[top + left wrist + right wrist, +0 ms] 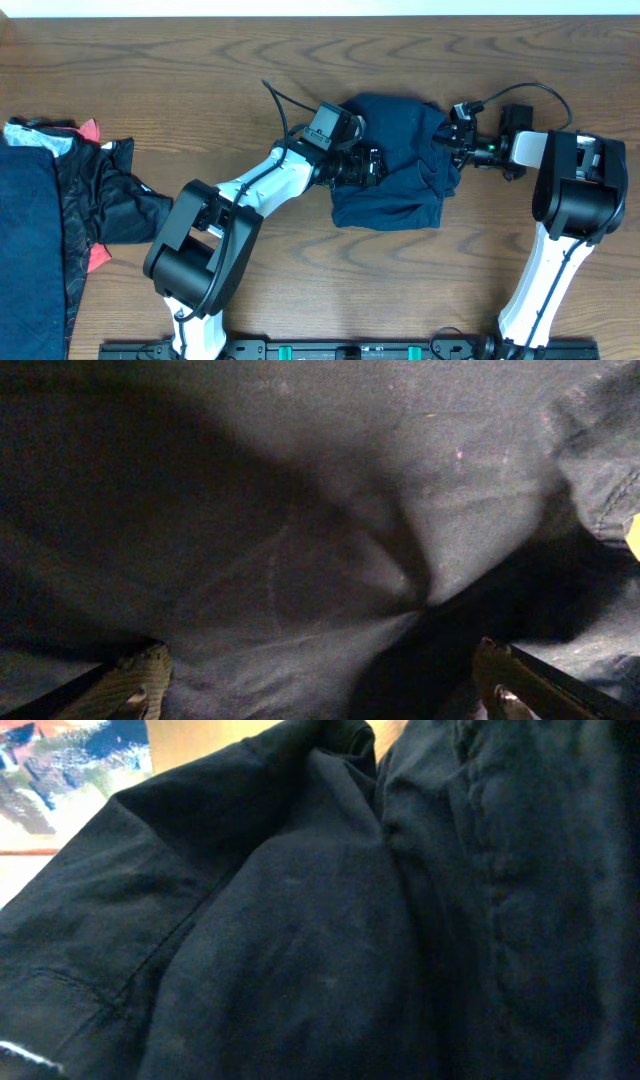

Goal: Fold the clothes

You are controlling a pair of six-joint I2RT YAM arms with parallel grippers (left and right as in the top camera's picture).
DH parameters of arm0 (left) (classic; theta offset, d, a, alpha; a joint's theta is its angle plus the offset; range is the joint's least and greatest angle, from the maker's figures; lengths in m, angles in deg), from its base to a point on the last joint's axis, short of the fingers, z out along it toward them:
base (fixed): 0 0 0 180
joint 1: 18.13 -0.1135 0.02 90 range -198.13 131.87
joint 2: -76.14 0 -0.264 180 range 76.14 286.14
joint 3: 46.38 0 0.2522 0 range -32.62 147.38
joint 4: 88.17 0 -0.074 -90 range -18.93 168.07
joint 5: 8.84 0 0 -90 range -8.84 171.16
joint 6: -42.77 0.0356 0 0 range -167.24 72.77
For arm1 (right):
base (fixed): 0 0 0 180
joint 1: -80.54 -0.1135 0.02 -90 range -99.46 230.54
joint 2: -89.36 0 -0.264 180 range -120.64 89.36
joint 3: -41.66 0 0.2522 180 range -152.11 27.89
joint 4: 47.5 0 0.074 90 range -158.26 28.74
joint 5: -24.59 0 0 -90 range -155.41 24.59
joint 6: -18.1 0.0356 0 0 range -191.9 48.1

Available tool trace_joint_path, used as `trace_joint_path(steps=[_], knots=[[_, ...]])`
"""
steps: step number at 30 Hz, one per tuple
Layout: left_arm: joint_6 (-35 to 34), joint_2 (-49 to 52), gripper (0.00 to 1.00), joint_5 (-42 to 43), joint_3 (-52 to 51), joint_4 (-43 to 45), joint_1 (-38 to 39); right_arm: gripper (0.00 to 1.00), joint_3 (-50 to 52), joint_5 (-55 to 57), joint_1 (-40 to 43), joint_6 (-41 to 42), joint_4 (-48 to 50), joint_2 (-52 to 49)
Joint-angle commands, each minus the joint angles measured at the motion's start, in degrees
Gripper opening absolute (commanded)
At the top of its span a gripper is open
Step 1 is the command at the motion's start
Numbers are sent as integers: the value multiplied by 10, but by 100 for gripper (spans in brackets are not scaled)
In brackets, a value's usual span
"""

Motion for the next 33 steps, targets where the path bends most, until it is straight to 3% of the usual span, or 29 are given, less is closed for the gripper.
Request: trace_joint_path(steps=[1,4,6,7,9,15,21,27,30,31,32,33], knots=[[0,12,98,6,-5,2,0,1,40,320,17,-73,4,-104],[0,12,98,6,-5,2,0,1,40,320,17,-73,4,-104],[0,12,98,6,-5,2,0,65,40,320,17,-74,3,-104],[0,12,98,6,-5,2,0,81,40,317,17,-78,3,-104],[0,12,98,6,-5,2,0,99,35,300,20,-99,-3,-99],[0,12,98,6,-5,2,0,99,-10,402,45,-110,-105,-21],[0,12,98,6,-5,2,0,99,-48,695,52,-29,-205,128],[3,12,98,6,-5,2,0,97,-86,733,52,-43,-276,246],[3,12,98,5,-5,2,0,61,-102,733,51,-53,-304,283],[3,12,98,5,-5,2,0,45,-107,735,51,-53,-313,293],[3,12,98,5,-5,2,0,15,-111,735,52,-53,-321,300],[3,12,98,5,-5,2,0,6,-113,735,52,-53,-327,304]])
